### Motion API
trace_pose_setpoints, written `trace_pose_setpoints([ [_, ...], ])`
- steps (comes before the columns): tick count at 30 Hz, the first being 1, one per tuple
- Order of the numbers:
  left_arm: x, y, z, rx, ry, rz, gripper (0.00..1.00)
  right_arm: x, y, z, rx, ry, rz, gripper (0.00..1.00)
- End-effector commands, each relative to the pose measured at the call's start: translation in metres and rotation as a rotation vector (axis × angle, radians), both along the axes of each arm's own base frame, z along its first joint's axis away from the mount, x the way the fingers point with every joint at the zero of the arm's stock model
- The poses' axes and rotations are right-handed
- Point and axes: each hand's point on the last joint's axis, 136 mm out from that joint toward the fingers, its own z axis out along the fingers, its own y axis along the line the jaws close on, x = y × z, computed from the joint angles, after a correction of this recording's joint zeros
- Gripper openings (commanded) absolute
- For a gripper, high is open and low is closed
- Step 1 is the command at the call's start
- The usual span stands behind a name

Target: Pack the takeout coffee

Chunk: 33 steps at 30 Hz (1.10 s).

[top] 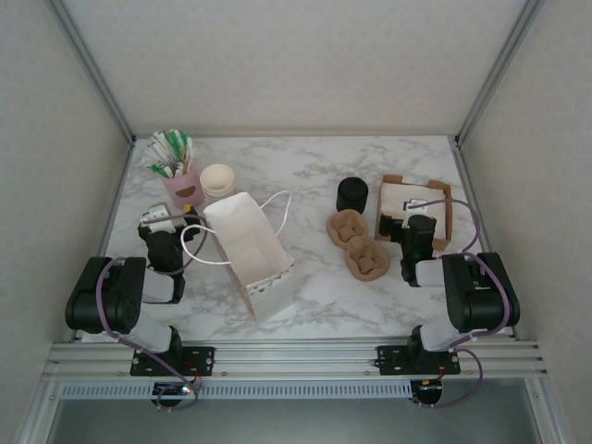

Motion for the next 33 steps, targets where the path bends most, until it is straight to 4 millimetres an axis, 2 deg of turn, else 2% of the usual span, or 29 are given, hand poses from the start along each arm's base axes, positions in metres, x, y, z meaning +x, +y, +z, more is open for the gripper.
trace_pose_setpoints([
  [1,0.001,0.002,0.009,0.001,-0.032,0.010,0.99,0.005,-0.002,0.005,0.009,-0.013,-0.017,0.99],
  [5,0.002,-0.001,0.012,0.018,-0.031,0.012,0.99,0.005,-0.002,0.005,0.008,-0.012,-0.016,0.99],
  [9,-0.013,0.011,0.024,0.008,-0.076,0.103,0.99,0.005,-0.001,0.008,0.006,-0.017,-0.013,0.99],
  [14,-0.018,0.021,0.035,0.008,-0.061,0.176,1.00,0.002,0.000,0.027,0.002,-0.007,-0.007,0.99],
  [18,-0.026,0.025,0.052,-0.021,-0.092,0.209,0.99,-0.006,0.003,0.040,-0.013,-0.009,0.000,0.99],
  [19,-0.027,0.026,0.055,-0.034,-0.096,0.216,0.99,-0.001,0.005,0.057,-0.007,-0.035,0.002,0.99],
  [25,-0.037,0.025,0.081,-0.139,-0.146,0.233,0.99,-0.010,0.028,0.099,0.086,-0.079,0.064,0.99],
  [33,-0.067,0.026,0.115,-0.353,-0.235,0.265,0.99,-0.041,0.054,0.151,0.269,-0.106,0.153,0.99],
])
